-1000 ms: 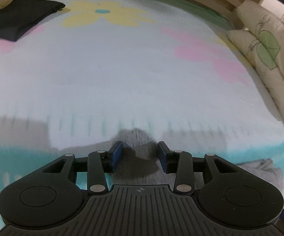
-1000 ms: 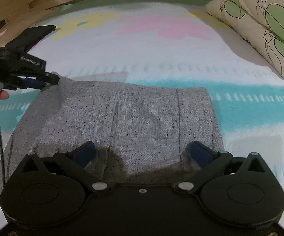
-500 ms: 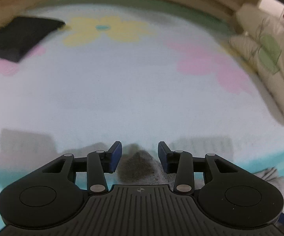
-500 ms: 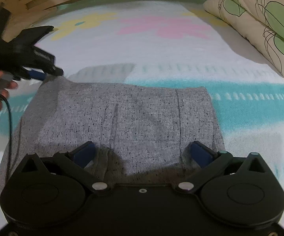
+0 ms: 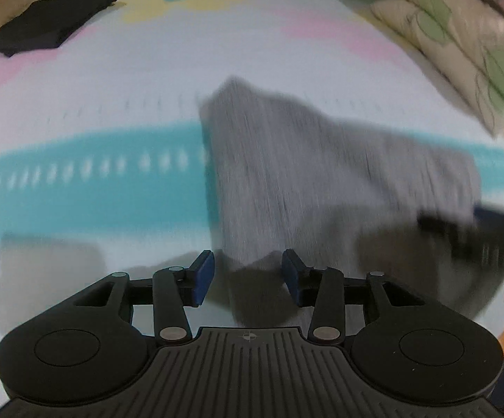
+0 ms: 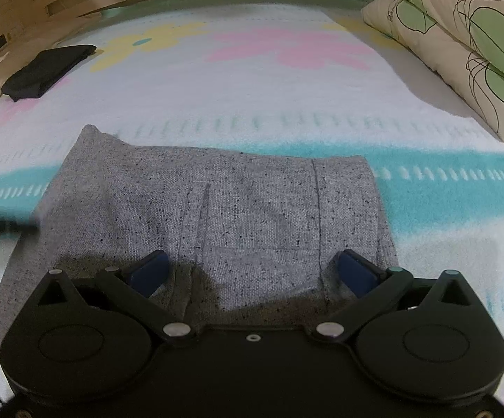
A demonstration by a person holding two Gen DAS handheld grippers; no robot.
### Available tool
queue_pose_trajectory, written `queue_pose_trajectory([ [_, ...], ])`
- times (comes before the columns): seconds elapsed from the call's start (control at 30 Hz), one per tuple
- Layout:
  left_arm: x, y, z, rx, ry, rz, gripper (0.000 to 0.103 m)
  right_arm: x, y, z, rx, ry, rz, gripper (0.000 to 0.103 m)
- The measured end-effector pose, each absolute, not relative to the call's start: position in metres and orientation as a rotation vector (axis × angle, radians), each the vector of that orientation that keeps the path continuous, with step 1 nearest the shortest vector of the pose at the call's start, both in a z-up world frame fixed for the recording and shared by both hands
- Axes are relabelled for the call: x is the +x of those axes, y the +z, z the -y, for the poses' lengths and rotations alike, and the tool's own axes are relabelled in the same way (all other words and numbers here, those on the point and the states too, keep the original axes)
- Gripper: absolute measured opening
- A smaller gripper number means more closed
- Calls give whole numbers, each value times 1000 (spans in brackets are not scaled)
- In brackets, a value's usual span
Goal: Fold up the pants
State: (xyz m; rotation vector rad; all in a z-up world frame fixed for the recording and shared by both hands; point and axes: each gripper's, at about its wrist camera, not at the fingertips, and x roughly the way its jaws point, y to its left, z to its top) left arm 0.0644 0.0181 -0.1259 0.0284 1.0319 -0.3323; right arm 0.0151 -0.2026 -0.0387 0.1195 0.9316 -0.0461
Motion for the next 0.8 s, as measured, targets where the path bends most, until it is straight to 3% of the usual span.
queue_pose_trajectory([
  [0.5,41,-132,-22,12,-285,-949,58,17,-29,239,74,230,-1026,103],
  [0.7,42,-131,-23,0,-279,-951,58,10,-42,294,248,172,-1080,103],
  [0.8,42,-131,-22,7,-277,-948,59,5,-56,330,505,202,-1061,103],
])
